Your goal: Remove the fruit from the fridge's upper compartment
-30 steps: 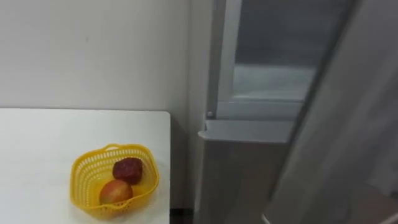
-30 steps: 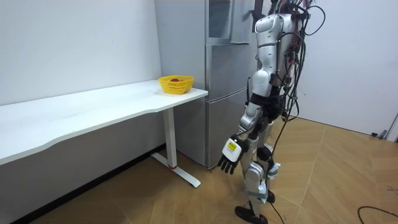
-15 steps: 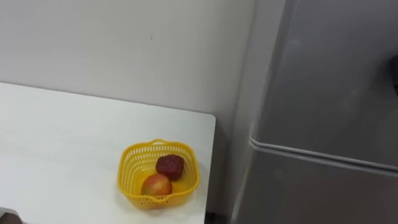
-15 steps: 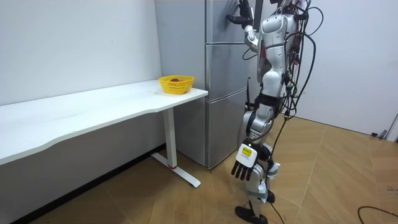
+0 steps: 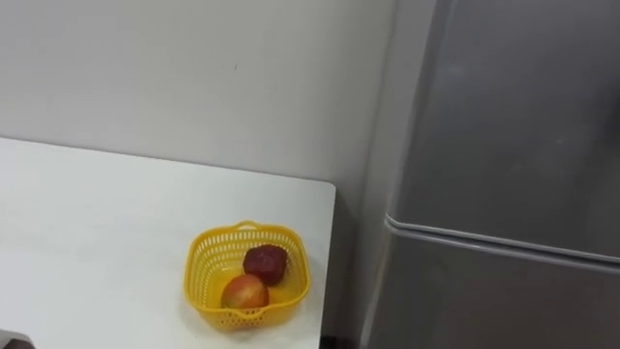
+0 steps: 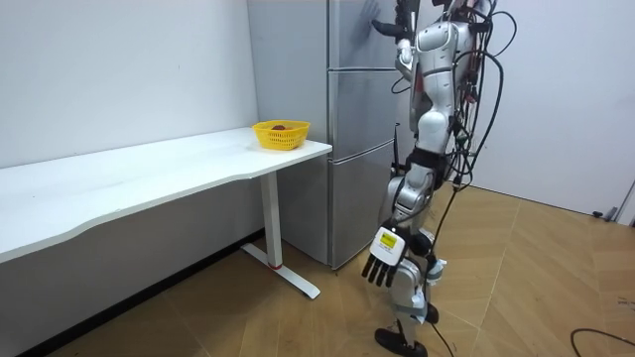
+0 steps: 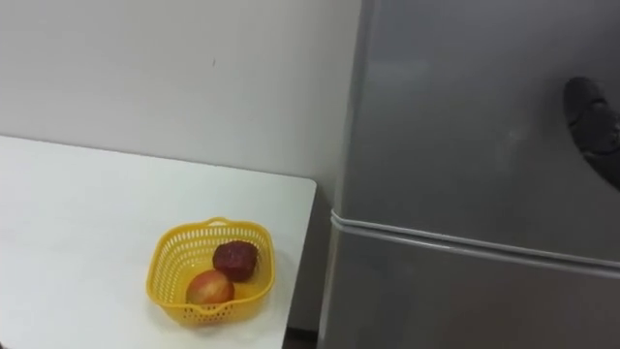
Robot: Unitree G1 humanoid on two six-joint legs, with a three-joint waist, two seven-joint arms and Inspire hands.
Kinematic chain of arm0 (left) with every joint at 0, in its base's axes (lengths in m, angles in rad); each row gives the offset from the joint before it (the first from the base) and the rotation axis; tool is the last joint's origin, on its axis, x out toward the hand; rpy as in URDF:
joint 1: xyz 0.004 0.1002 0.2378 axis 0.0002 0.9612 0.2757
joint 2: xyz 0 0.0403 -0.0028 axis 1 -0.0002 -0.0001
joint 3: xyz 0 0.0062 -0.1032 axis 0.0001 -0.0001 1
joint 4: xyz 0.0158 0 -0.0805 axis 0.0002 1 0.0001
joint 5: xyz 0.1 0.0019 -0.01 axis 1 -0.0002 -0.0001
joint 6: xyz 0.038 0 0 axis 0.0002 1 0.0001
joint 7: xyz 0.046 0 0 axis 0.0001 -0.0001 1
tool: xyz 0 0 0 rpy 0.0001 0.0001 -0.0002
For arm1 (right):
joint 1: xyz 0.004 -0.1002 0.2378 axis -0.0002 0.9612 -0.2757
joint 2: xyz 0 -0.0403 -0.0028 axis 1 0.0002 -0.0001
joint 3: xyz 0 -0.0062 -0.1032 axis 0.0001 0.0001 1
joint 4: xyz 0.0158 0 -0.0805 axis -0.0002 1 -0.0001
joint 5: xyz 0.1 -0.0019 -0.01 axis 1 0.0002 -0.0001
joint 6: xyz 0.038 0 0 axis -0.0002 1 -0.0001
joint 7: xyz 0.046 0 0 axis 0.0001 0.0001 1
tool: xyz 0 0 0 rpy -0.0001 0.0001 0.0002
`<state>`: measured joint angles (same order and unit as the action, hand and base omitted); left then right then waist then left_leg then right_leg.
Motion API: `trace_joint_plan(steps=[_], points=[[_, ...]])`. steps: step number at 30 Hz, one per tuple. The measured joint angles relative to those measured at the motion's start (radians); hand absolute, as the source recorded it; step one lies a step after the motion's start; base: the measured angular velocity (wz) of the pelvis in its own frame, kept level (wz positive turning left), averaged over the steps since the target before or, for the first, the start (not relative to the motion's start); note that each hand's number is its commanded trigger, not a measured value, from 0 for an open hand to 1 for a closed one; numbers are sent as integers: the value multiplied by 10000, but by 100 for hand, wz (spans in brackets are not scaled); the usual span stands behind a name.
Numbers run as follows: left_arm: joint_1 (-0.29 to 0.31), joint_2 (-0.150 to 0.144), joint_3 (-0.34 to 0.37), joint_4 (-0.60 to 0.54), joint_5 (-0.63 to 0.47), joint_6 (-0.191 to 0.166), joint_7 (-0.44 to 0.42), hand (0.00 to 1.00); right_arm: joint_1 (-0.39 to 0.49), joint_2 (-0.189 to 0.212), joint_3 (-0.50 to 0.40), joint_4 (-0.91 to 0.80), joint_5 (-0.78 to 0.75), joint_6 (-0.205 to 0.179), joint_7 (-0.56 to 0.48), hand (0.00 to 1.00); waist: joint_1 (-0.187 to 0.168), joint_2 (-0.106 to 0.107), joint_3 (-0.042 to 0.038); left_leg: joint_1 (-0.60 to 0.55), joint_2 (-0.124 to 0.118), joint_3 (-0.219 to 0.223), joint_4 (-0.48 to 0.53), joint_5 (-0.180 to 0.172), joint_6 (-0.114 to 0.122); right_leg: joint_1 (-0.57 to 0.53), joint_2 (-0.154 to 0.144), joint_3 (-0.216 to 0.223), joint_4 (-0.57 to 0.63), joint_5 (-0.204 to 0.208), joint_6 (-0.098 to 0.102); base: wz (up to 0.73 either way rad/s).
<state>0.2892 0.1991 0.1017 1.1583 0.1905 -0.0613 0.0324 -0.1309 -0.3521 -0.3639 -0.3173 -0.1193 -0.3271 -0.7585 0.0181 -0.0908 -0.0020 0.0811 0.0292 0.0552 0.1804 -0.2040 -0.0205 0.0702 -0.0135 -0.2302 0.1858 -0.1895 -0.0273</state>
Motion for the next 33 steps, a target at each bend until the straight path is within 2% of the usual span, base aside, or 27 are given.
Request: trace_joint_plan(steps=[4, 5, 8, 10, 12, 13, 15, 17, 19, 21, 23, 26, 29, 30, 31, 33], points=[[-17, 1, 43, -48, 5, 41, 54, 0, 910, -9, -634, 464, 89, 7, -867, 0, -272, 53, -9, -5, 14, 154, -18, 0, 0, -56, 6, 106, -6, -3, 4, -9], [-11, -3, 146, -59, 68, 76, 60, 0, 1272, -5, -838, 887, 168, -30, -1110, 0, -421, 116, -4, -8, 10, 184, -18, 0, 0, -40, -4, 97, -9, -10, 13, 0], [11, 20, 400, -202, 110, 87, 104, 0, 2413, 75, -1333, 2524, 1332, -25, -1289, 0, -569, 120, -21, 26, 6, 287, -12, 0, 0, -36, -6, 233, -17, -13, 20, -6], [52, -9, 394, -215, 95, 87, 237, 0, 3150, 373, -1273, 3462, 2068, 29, -1335, 0, -507, 202, -32, 81, 12, 440, -8, -1, 0, -30, 3, 382, -14, -11, 24, -18], [80, -157, 389, -313, 96, 102, 380, 0, 3921, 992, -1255, 4761, 3106, 108, -1328, 0, -607, 409, -72, -8, 3, 496, -37, -2, 2, -43, -5, 424, 14, -25, 50, -3], [79, -214, 402, -331, 96, 125, 410, 0, 3969, 1101, -1249, 5186, 3363, 208, -1315, 0, -630, 319, -50, -12, 2, 511, -49, -2, 3, -64, -3, 457, 23, -25, 52, -6], [51, -413, 411, -352, 88, 205, 445, 0, 3960, 1448, -1254, 6851, 4620, 425, -1122, 0, -724, 674, -111, -29, -6, 531, -104, 0, 7, -177, 0, 558, 36, -25, 60, -10], [54, -435, 431, -455, 96, 207, 511, 0, 3993, 1605, -1150, 8167, 5497, 548, -966, 0, -851, 774, -126, 37, -11, 514, -100, 5, 12, -160, -1, 559, 22, -53, 67, 2], [125, -473, 541, -631, 101, 228, 581, 0, 3988, 1798, -972, 9264, 6042, 797, -734, 0, -905, 780, -120, 97, 12, 503, -123, 6, 12, -143, 13, 568, 42, -86, 50, 0], [161, -647, 706, -699, 143, 378, 602, 0, 3981, 2026, -894, 10203, 6391, 1072, -372, 0, -965, 752, -101, 186, 20, 493, -148, 6, 12, -6, 32, 614, 15, -97, 36, -6], [177, -684, 706, -920, 162, 470, 503, 0, 3915, 2048, -800, 11130, 6537, 1127, 10, 0, -1015, 664, -68, 208, 8, 469, -141, 6, 11, 104, 24, 550, -10, -99, 42, 10], [143, -676, 700, -1080, 183, 602, 395, 0, 3811, 2046, -452, 12521, 6562, 1498, 894, 0, -1042, 546, -13, 240, -8, 468, -152, 6, 11, 148, -1, 467, -22, -108, 57, 10], [149, -662, 838, -1086, 416, 708, 207, 0, 3650, 2044, -86, 13897, 6103, 2089, 2267, 0, -901, 443, -9, 268, -30, 504, -165, 4, 10, 146, -15, 488, -114, -144, 87, 0], [168, -636, 856, -1090, 540, 826, 150, 0, 3683, 2031, 249, 14269, 5801, 2331, 2808, 0, -885, 445, -6, 242, -41, 510, -155, 3, 10, 140, -36, 477, -142, -149, 95, 0], [164, -618, 839, -1089, 588, 898, 105, 0, 3683, 2022, 471, 14472, 5660, 2413, 3095, 0, -892, 446, -7, 225, -49, 508, -141, 3, 11, 135, -38, 466, -146, -150, 98, 0], [162, -524, 712, -1086, 613, 1253, -136, 0, 3666, 2024, 1253, 15159, 4907, 2908, 4206, 0, -822, 449, -7, 273, -57, 503, -128, 2, 11, 136, -38, 509, -138, -142, 102, -3]])
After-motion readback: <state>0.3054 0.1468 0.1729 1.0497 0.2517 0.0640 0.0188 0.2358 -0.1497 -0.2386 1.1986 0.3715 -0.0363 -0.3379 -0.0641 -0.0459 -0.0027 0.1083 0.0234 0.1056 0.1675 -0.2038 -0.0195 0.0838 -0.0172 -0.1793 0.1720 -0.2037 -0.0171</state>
